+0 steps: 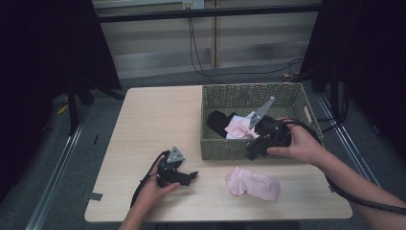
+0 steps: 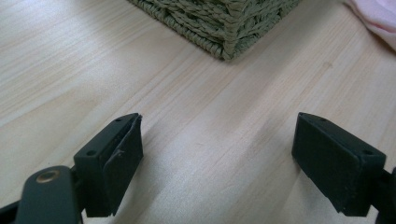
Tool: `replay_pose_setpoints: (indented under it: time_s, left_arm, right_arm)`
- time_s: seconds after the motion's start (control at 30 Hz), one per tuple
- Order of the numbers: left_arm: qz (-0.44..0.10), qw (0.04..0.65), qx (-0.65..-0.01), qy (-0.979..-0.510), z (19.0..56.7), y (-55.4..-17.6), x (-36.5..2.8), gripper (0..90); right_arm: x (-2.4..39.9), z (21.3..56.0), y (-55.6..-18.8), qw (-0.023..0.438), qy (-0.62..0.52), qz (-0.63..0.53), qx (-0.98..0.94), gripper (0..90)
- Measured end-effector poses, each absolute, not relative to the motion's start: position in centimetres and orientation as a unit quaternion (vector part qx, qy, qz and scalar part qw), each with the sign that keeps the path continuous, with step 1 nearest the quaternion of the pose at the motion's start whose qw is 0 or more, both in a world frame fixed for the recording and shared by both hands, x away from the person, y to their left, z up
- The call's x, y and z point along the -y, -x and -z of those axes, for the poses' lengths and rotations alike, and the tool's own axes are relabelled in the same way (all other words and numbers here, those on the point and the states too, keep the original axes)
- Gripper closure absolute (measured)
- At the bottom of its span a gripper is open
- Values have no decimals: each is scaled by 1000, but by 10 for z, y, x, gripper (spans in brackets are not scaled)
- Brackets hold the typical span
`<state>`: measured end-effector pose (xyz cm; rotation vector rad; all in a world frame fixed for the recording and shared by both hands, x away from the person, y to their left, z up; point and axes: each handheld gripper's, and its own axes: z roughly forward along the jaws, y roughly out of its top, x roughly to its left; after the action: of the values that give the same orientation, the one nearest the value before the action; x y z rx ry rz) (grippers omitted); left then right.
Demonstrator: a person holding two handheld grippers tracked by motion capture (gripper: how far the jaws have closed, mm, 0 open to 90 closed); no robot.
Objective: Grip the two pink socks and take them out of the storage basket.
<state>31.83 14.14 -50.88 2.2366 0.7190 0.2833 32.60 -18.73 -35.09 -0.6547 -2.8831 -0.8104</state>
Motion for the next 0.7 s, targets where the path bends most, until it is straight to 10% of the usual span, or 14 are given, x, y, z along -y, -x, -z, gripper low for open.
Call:
replay_pose_setpoints:
  time_s: [0.7]
  left_arm:
    - [-111, 383, -286, -872, 509, -318, -141, 159]
  right_arm:
    - [207, 354, -398, -2, 300, 254, 920, 544]
